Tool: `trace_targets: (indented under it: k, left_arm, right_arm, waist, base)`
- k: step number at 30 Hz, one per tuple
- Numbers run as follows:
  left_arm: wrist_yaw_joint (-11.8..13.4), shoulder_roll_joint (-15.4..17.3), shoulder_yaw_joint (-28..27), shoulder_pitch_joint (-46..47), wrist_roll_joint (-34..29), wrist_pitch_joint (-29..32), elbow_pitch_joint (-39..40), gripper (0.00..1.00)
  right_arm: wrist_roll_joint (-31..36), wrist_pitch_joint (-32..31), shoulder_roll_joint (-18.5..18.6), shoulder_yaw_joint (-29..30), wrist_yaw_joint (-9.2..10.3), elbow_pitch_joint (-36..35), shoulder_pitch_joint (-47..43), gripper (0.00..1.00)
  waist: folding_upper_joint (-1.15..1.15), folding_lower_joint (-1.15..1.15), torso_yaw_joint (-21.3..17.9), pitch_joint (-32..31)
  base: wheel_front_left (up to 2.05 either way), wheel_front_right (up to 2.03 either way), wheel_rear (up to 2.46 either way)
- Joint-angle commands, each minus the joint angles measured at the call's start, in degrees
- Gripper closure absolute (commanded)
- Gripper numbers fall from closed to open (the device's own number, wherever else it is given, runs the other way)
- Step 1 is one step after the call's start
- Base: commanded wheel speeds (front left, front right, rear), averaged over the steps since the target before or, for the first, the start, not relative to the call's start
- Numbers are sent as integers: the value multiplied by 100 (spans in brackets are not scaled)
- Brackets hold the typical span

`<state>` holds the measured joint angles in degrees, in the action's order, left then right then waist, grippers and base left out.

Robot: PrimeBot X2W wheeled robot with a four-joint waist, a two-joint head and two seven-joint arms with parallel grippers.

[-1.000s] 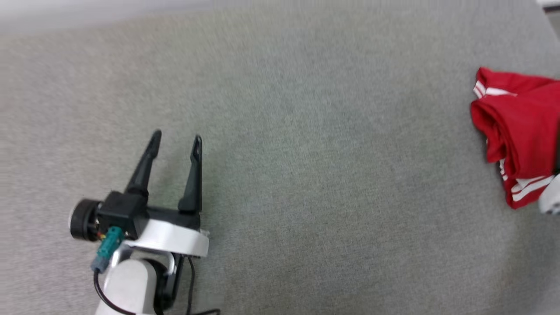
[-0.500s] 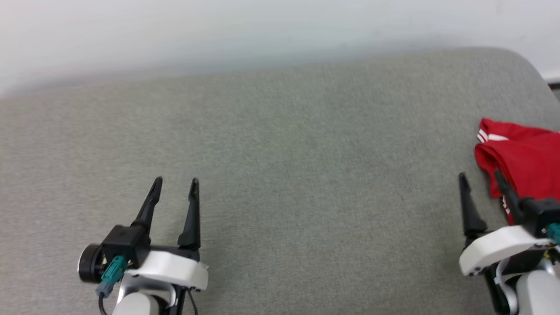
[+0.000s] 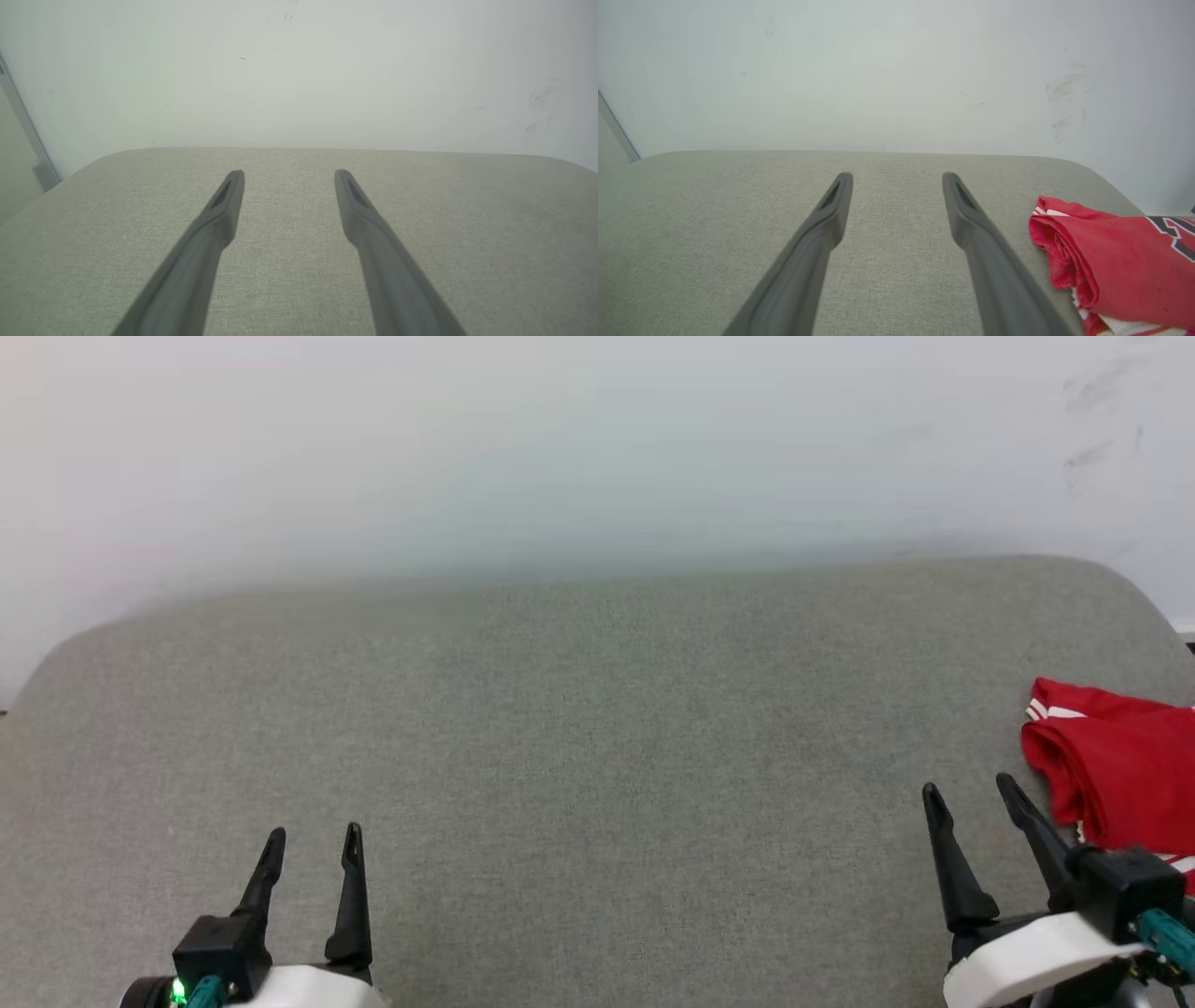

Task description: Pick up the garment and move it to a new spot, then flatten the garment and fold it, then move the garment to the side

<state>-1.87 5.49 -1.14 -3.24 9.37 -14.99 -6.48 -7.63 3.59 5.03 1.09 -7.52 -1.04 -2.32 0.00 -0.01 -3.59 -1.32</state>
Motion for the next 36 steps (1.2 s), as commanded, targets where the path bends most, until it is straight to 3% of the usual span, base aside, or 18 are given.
trace_targets:
  k: [1, 10, 32, 33, 36]
  left_arm:
    - [-7, 0, -19, -86, -21, -25, 10, 0]
    - [-61, -59, -68, -347, -64, -25, -62, 0]
    - [-236, -137, -198, -228, -92, -25, -216, 0]
    - [-217, -126, -181, -279, -60, 4, -224, 100]
    - [-223, -142, -225, -245, 75, 87, -360, 100]
  right_arm:
    - [-25, 2, -31, 13, 7, -79, -99, 0]
    - [13, -261, -64, 10, 6, -503, -450, 0]
    - [-20, -224, 56, -101, 6, -682, -297, 0]
    - [-6, -238, 28, -95, 0, -639, -367, 100]
    - [-143, -229, 12, -116, 1, -548, -410, 100]
  waist:
    - [0, 1, -12, -66]
    - [0, 1, -62, -208]
    - [0, 1, -12, -83]
    - [0, 2, -12, -83]
    - [0, 2, -8, -79]
  base:
    - [0, 0, 0]
    - [0, 0, 0]
    - [0, 0, 0]
    - [0, 0, 0]
    - [0, 0, 0]
